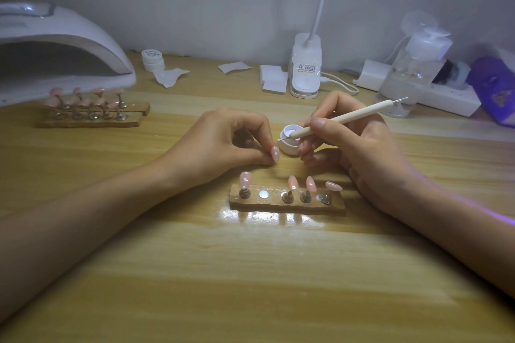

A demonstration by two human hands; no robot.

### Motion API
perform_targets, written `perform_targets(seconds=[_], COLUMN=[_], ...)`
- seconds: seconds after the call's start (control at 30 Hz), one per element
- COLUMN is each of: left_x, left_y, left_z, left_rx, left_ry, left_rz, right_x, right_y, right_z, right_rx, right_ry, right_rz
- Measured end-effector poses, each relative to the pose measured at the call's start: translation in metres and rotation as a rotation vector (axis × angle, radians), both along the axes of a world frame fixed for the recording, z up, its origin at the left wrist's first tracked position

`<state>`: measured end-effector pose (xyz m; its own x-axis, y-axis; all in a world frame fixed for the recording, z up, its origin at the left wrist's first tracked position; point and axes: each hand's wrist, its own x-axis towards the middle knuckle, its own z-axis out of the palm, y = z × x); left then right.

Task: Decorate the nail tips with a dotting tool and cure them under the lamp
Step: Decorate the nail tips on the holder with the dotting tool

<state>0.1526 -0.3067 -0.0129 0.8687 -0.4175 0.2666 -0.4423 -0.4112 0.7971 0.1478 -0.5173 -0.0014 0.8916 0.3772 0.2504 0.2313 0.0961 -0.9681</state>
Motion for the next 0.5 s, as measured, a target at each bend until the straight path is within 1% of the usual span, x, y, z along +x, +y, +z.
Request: perform_targets(seconds=[0.27,0.5], left_x=[-0.0002,-0.0008], left_y=[-0.0002,-0.0010], left_z=[0.0004,0.0008], left_rx=[0.012,0.011], left_ry=[-0.008,-0.014], left_rz=[0.009,0.013], right_x=[-0.0010,-0.0010], right_y=[0.0006,0.0008], right_z=[0.0010,0.0010], right_rx=[0.034,0.013], right_ry=[-0.035,0.000], right_rz=[-0.004,-0.005])
